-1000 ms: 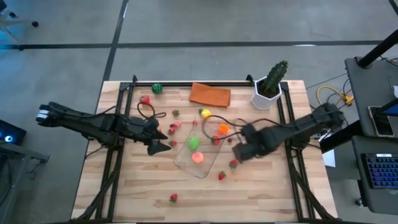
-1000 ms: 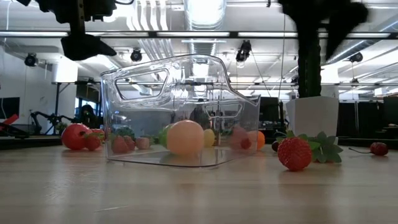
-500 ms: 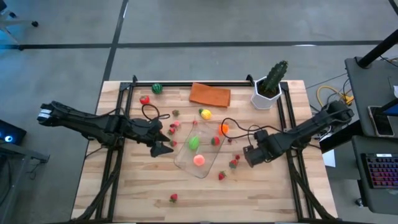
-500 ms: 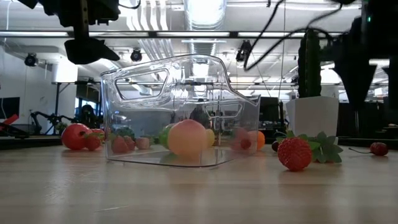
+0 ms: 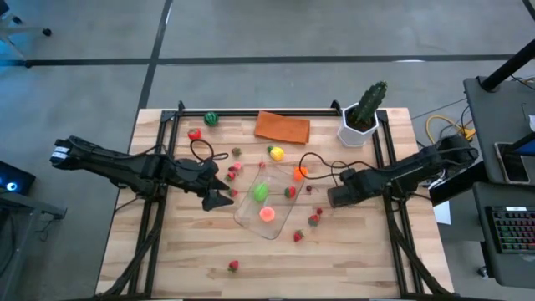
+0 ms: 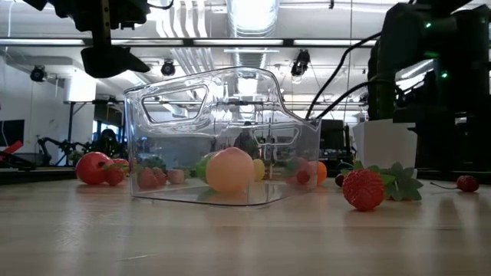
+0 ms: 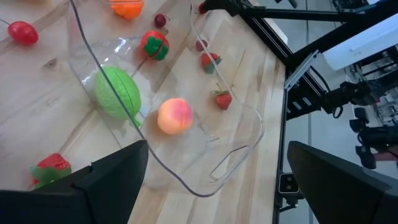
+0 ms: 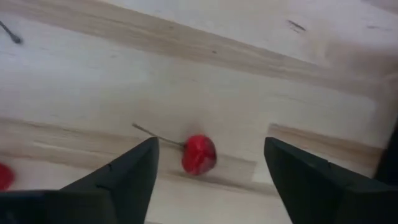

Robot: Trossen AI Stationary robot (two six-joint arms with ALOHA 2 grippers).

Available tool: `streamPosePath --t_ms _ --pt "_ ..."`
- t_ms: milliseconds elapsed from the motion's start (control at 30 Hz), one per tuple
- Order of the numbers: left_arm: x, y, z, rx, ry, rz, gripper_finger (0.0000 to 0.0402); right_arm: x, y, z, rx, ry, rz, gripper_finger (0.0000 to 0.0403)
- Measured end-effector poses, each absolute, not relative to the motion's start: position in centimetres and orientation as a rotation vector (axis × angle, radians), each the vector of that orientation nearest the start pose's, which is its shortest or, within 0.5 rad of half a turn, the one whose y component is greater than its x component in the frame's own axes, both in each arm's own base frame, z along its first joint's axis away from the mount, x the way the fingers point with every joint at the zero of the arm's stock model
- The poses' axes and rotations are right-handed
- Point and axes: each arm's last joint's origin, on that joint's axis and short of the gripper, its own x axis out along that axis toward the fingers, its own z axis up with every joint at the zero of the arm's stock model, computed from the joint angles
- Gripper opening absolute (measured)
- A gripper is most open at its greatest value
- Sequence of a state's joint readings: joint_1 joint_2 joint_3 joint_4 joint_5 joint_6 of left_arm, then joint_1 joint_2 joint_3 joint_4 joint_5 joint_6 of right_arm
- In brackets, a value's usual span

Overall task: Pick and placing Produce into tupperware
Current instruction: Put the red cherry into the transparent bin

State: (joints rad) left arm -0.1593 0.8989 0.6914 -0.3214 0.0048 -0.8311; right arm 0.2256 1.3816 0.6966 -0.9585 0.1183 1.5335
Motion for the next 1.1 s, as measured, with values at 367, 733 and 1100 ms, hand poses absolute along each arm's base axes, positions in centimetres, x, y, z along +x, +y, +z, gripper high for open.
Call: streamPosePath --t_ms 367,733,1100 --pt "18.9 -3.0 27.0 -0.769 0.562 0.070 0.0370 17.9 2.8 14.3 0.956 1.358 -1.075 0.0210" --pt "18.9 -3.0 27.0 -0.769 0.562 0.070 0.0370 18.7 3.1 14.2 1.025 1.327 -0.992 0.0174" --pt "18.9 -3.0 26.8 -0.774 0.567 0.073 0.0370 19.2 3.1 14.8 1.027 1.294 -0.975 0.0148"
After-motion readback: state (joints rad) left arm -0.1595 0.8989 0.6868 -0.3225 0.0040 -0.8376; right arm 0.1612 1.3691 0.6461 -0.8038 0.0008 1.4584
